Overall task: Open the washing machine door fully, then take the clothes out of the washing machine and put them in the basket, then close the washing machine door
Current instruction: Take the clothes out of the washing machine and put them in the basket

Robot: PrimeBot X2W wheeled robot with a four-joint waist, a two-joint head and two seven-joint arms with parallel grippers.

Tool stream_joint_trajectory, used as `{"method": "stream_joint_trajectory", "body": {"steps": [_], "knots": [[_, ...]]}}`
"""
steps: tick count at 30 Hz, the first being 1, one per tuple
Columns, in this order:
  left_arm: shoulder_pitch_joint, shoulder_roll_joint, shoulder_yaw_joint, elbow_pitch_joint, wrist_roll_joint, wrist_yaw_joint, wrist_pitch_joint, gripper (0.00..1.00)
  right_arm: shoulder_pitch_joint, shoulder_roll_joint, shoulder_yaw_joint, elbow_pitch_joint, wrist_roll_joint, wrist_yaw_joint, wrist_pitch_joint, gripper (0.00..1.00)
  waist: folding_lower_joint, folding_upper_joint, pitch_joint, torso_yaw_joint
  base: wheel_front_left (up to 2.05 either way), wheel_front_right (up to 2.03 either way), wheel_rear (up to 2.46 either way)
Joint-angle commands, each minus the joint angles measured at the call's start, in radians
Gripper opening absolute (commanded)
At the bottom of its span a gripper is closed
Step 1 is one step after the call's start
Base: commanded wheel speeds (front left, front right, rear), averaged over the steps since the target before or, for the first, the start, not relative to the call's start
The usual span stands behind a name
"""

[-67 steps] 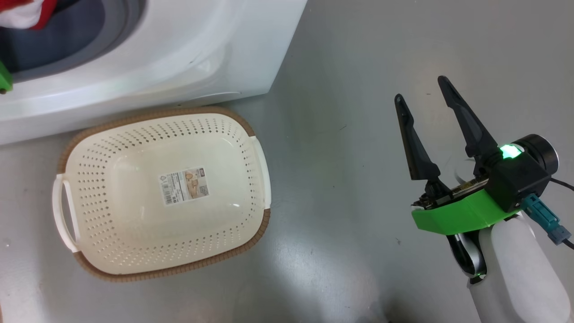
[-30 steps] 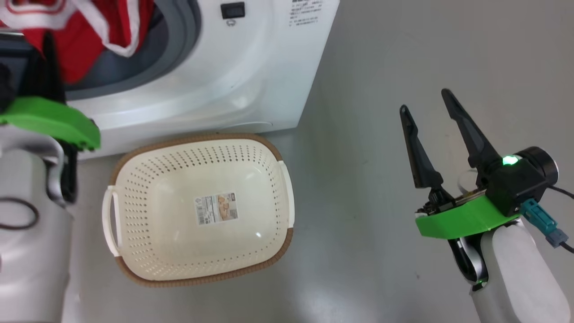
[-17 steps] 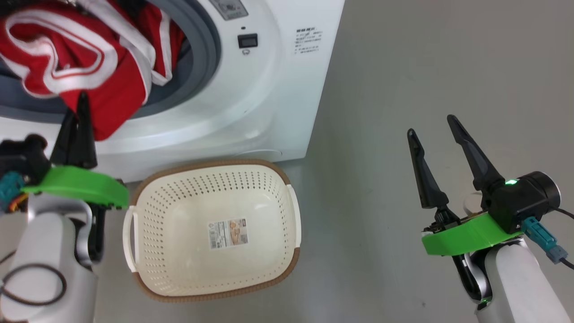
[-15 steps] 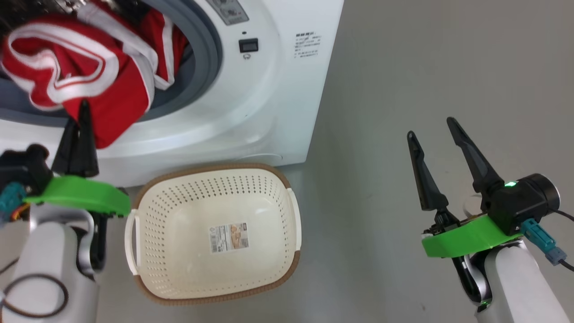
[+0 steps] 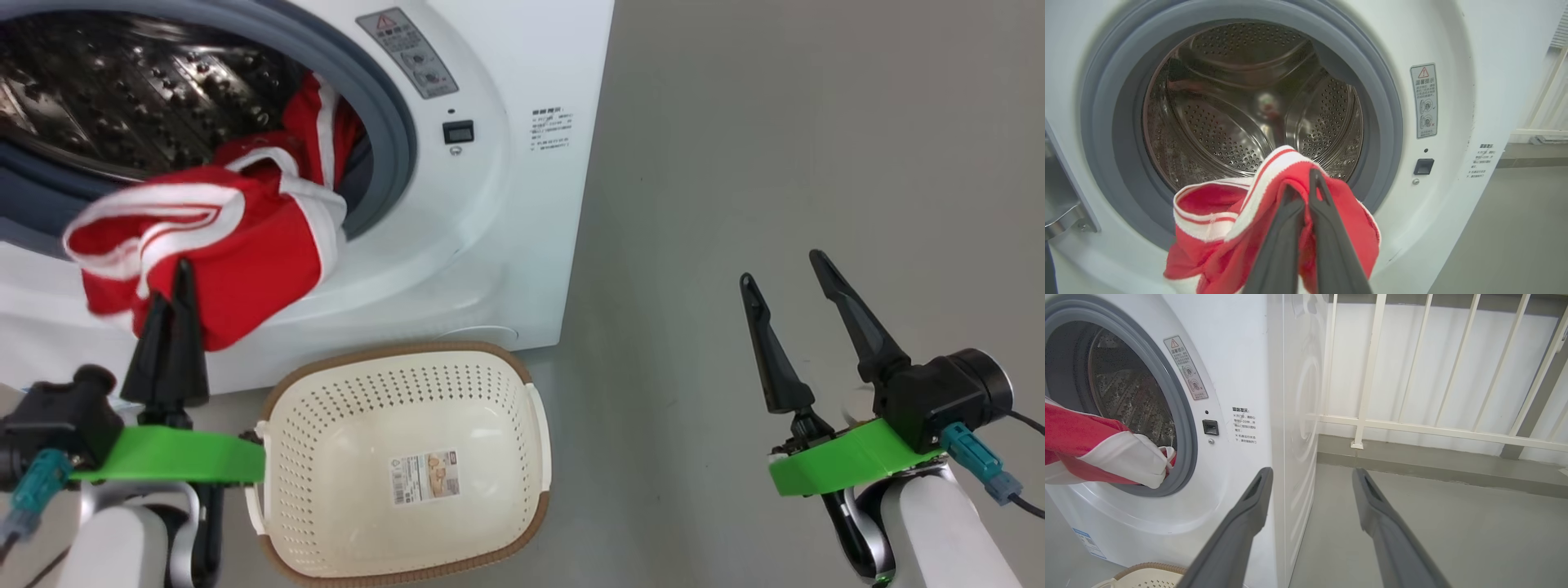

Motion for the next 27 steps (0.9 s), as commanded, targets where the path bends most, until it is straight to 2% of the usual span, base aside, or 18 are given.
{"method": "stream_joint_trajectory", "body": {"steps": [1,8,13,20,27], "knots": [[0.027,0.020,0.029,-0.075,-0.001,0.012,0.016,0.00,0.010,0.001,0.016,-0.021,0.006,0.005,-0.006,1.00,0.0000,0.0000,-0.017,0.005,0.00,0.00,0.00],[0.119,0.005,0.009,-0.200,-0.013,0.027,0.080,0.00,0.016,0.001,0.009,-0.026,0.010,0.005,-0.006,1.00,0.0000,0.0000,-0.027,0.009,0.00,0.00,0.00],[0.159,-0.023,-0.021,-0.218,-0.030,0.028,0.119,0.00,0.013,0.001,0.009,-0.034,0.015,0.005,-0.006,1.00,0.0000,0.0000,-0.005,0.010,0.00,0.00,0.00],[0.127,-0.053,-0.057,-0.100,-0.057,0.017,0.123,0.00,-0.008,0.001,0.014,-0.038,0.016,0.005,-0.006,1.00,0.0000,0.0000,0.050,0.008,0.00,0.00,0.00],[0.061,-0.080,-0.071,0.105,-0.116,-0.015,0.093,0.00,-0.029,0.001,0.016,-0.042,0.015,0.005,-0.006,1.00,0.0000,0.0000,0.104,-0.001,0.00,0.00,0.00]]}}
